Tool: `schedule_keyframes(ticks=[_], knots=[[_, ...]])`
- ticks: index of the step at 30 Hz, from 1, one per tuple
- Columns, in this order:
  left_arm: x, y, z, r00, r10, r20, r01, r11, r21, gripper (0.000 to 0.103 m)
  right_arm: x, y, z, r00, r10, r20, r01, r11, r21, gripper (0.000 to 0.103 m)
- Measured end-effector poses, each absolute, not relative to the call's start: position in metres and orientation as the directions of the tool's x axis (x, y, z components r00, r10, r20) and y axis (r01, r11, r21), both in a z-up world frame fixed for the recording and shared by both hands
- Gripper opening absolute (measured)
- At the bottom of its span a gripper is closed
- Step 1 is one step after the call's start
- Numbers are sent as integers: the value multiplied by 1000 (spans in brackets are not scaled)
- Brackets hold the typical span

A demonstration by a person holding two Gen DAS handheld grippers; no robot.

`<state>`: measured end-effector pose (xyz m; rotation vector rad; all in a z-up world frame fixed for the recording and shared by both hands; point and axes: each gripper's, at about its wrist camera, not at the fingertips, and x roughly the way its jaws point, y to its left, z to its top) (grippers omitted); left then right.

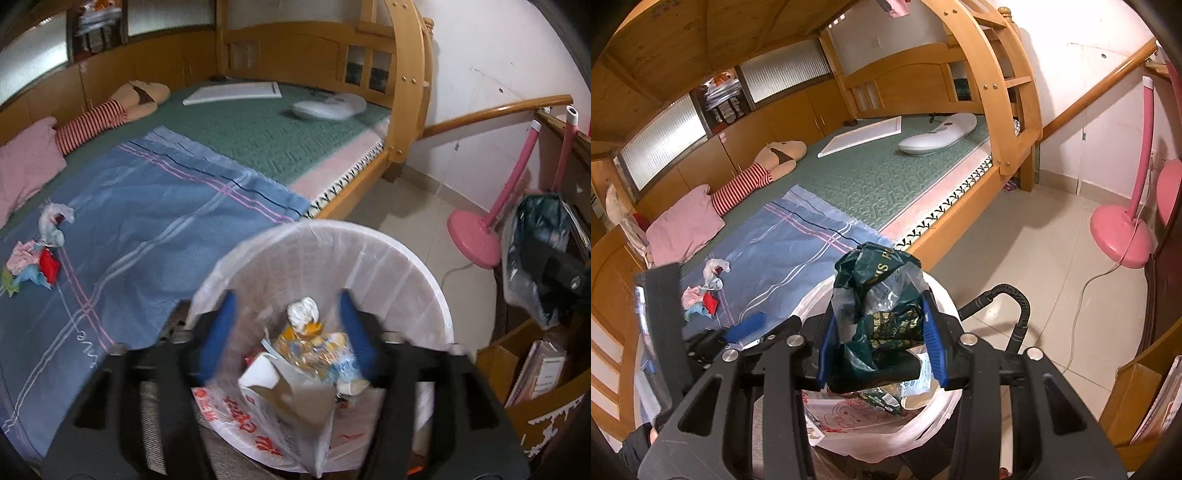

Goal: Collect trash
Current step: 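Carry the ointment box and green bag over the bin and open both tools, then move both open tools back over the trash pile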

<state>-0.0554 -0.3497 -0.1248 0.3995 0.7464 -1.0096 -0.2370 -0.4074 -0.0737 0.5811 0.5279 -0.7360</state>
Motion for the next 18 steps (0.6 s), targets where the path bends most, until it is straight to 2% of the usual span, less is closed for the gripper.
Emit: schedule_keyframes(ticks=[3, 10, 18], knots=[[-53, -346, -118, 337, -621, -708, 867, 498, -24, 69, -229, -409, -79, 624, -438, -647, 734, 613, 294, 43], [-37, -335, -110, 360, -619, -698, 841, 540, -46, 69, -213, -408, -91, 604, -414, -681, 731, 629, 266, 58], [-15, -316, -104, 377, -623, -685, 810, 580, -81, 69, -204, -406, -91, 602, -400, -691, 720, 647, 252, 58]])
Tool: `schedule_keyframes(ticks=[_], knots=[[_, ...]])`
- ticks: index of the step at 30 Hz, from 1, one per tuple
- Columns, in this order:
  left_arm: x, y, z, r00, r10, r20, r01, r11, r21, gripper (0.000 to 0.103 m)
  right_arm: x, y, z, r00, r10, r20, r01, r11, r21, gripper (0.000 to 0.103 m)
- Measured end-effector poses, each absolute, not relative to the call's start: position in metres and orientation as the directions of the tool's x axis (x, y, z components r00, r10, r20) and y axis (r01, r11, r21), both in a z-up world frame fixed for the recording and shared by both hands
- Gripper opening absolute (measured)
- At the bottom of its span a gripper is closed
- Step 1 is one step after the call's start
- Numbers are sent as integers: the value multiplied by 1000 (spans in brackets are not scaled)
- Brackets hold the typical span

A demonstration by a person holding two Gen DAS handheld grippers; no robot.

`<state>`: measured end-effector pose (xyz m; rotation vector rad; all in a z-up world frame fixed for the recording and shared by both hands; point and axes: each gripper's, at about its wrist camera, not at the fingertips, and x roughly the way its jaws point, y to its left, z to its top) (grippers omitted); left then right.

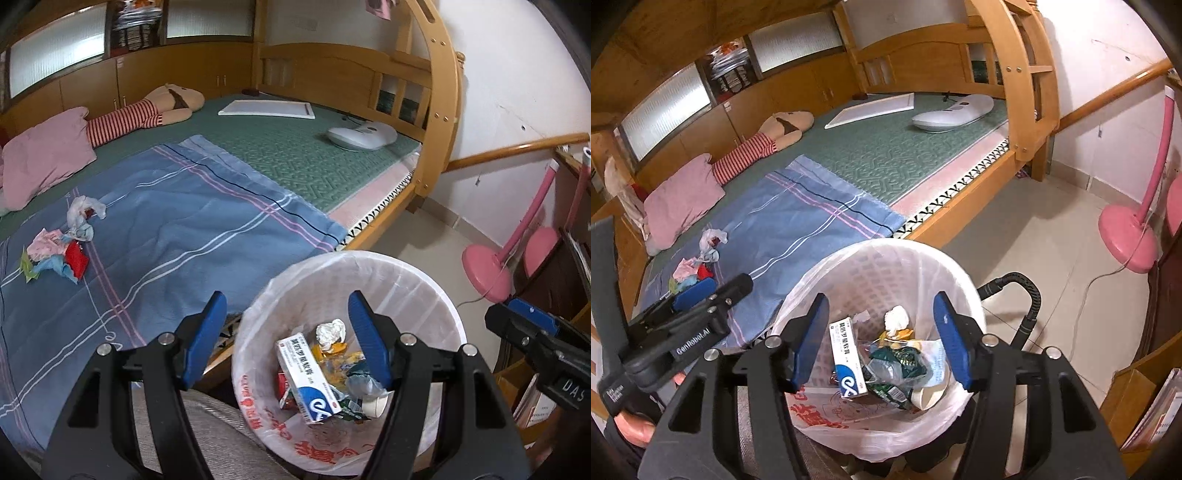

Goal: Collect trash
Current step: 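Move both open tools back over the trash pile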

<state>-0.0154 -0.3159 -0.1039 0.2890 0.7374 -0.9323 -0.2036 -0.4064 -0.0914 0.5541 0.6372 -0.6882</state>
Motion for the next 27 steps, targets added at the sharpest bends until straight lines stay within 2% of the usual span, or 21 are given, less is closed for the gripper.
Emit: schedule_keyframes(ticks=[9, 11, 18, 27], knots=[[29, -271, -93, 463, -595, -657, 736, 671, -89, 73, -158, -395, -89, 620, -352, -701, 666, 709, 233, 59], [43, -256, -92, 499, -571, -652, 706, 704, -77, 75, -140, -391, -88, 632, -330, -701, 638, 734, 230, 63], [109, -167, -101, 621, -402, -673, 515, 856, -37, 76, -55, -365, -89, 680, -215, -701, 489, 845, 216, 66], [183, -46, -113, 692, -189, -696, 225, 974, -41, 76, 113, -306, -113, 674, 65, -736, 214, 936, 279, 66]])
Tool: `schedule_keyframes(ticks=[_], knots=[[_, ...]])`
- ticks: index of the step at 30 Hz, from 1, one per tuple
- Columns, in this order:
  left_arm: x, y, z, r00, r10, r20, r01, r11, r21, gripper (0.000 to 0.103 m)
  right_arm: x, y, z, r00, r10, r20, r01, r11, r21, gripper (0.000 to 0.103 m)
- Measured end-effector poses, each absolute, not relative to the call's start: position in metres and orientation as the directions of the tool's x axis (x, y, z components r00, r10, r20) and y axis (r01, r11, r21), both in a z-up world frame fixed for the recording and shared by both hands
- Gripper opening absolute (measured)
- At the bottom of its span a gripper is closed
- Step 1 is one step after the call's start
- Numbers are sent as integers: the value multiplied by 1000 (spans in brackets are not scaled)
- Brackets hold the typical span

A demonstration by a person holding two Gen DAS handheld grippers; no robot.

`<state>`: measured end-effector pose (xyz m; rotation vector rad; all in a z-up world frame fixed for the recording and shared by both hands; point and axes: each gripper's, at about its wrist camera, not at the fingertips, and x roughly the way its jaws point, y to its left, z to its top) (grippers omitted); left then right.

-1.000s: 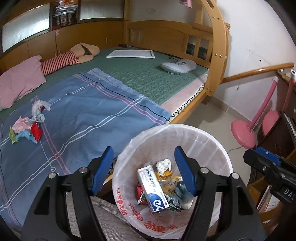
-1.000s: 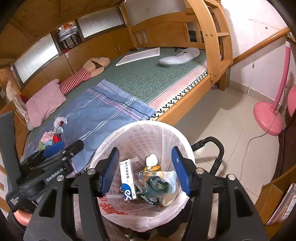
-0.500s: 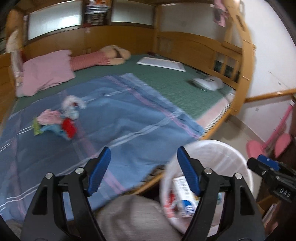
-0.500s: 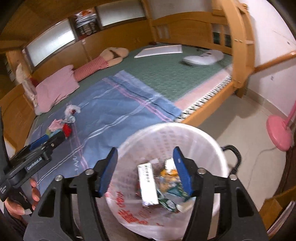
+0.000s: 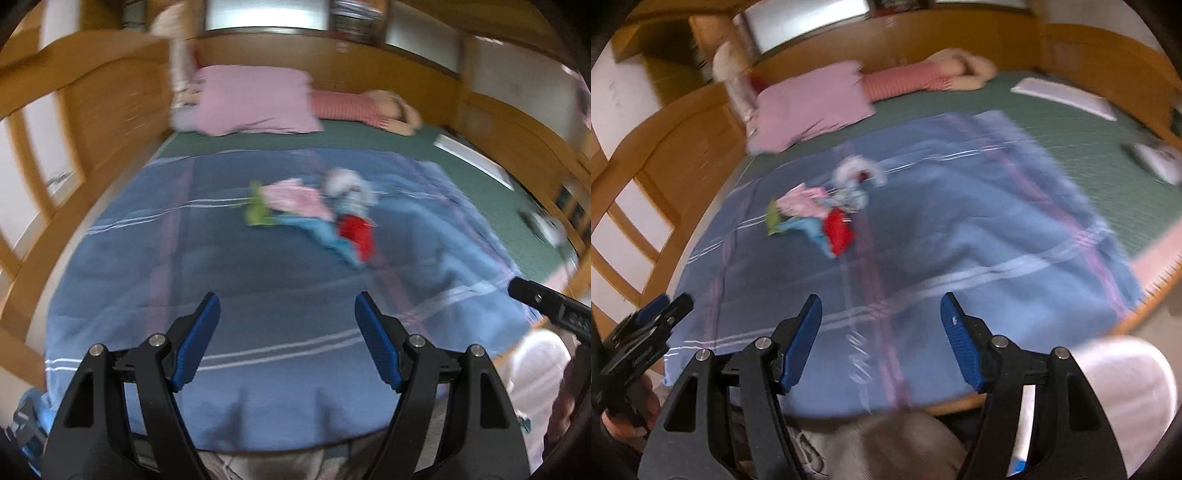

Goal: Collect trash
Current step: 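Move both open tools back over the trash pile, then grasp the white crumpled plastic bag with the right tool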

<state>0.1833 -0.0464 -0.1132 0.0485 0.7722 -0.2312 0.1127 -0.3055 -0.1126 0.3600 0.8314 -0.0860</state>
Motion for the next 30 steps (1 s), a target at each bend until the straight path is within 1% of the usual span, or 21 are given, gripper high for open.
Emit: schedule_keyframes(ticks=[3, 7, 11, 13, 17, 22, 26, 30], knots=[[195, -17, -119, 695, -139, -705, 158, 987, -39, 77, 156, -291, -121, 657, 135, -742, 167, 933, 318, 66], [206, 10, -127, 696, -104, -710, 104, 994, -43, 80, 205, -279, -123, 646, 152, -748, 144, 938, 315, 66], [219, 34, -135, 692, -93, -716, 72, 996, -60, 81, 264, -292, -127, 629, 156, -762, 193, 918, 347, 66], [224, 40, -139, 689, -90, -719, 62, 996, -66, 81, 291, -299, -131, 617, 141, -774, 225, 911, 345, 68], [233, 57, -149, 684, -92, -723, 42, 995, -87, 81, 366, -307, -142, 581, 66, -811, 275, 922, 272, 69], [246, 81, -158, 682, -75, -728, 1, 995, -101, 81, 450, -308, -166, 509, 14, -861, 298, 935, 192, 70], [259, 99, -166, 676, -61, -734, -31, 993, -111, 81, 497, -303, -194, 427, 25, -904, 297, 940, 166, 70], [269, 108, -172, 671, -53, -739, -51, 992, -117, 81, 515, -298, -210, 389, 24, -921, 296, 943, 150, 70]])
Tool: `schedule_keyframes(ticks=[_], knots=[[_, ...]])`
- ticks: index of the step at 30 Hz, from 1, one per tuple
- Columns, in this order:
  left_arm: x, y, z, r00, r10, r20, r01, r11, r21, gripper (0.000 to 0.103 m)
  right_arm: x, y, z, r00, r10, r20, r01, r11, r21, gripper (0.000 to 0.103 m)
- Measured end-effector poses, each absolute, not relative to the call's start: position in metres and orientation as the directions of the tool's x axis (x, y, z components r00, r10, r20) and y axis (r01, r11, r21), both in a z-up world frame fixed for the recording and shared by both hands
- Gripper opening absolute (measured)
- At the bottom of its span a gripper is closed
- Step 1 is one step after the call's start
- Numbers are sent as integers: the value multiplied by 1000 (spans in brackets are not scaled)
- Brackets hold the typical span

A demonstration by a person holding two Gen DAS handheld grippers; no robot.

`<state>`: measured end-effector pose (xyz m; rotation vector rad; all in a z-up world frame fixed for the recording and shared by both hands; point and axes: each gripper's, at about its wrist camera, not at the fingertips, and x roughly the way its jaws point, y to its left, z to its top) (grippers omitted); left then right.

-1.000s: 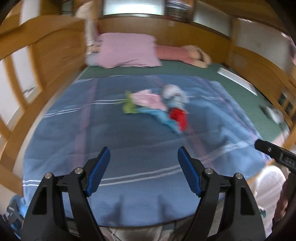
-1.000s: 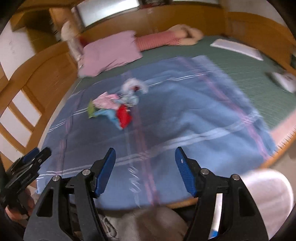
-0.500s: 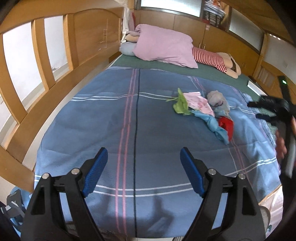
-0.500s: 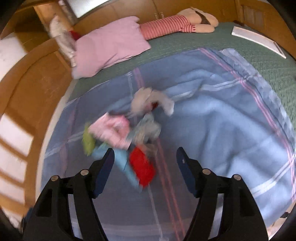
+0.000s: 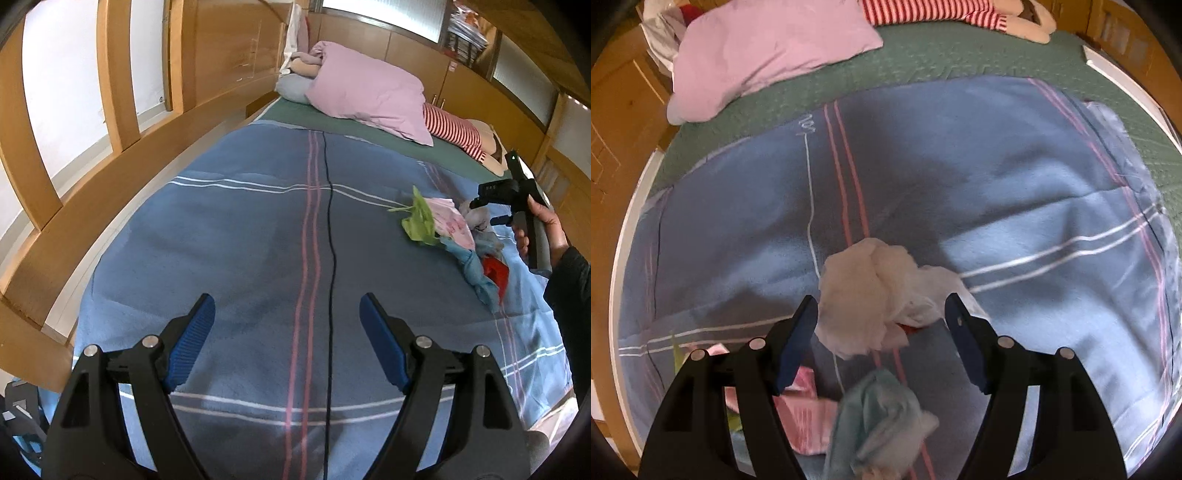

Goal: Collect trash
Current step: 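Grasp the white crumpled plastic bag with the right tool, then grasp the green paper crane with the left tool while the right tool lifts the white bag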

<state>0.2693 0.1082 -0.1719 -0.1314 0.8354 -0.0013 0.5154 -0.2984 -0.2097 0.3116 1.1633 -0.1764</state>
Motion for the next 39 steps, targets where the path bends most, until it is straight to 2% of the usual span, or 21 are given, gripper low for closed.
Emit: schedule_keyframes(ticks=[5, 6, 7, 10, 14, 22, 29, 35, 36, 39], knots=[[275, 105, -179, 663, -65, -746, -40, 992, -121, 81, 530, -294, -220, 351, 10, -936, 293, 948, 120, 70], [275, 103, -180, 661, -65, -748, -37, 992, -119, 81, 532, -294, -222, 337, 9, -942, 295, 949, 115, 62], [276, 102, -181, 658, -67, -750, -35, 992, -119, 81, 536, -293, -225, 321, 10, -947, 295, 949, 110, 37], [277, 101, -182, 656, -61, -752, -38, 993, -114, 81, 534, -295, -230, 299, 2, -954, 312, 945, 100, 24], [280, 95, -182, 656, -65, -752, -19, 995, -102, 81, 511, -299, -211, 360, 8, -933, 301, 945, 124, 21], [320, 43, -177, 644, -208, -736, 151, 978, -145, 81, 391, -324, -150, 484, 53, -874, 243, 951, 192, 21], [394, -35, -191, 649, -206, -732, 222, 972, -77, 82, 283, -351, -145, 503, 74, -861, 263, 936, 233, 21], [447, -74, -223, 595, -222, -773, 226, 969, -105, 82, 225, -384, -137, 519, 60, -853, 334, 904, 267, 21], [460, -76, -235, 571, -199, -796, 189, 976, -108, 78, 219, -389, -136, 521, 63, -851, 340, 899, 275, 21], [479, -72, -260, 485, -200, -851, 136, 979, -152, 29, 201, -398, -130, 532, 54, -845, 357, 890, 282, 22]])
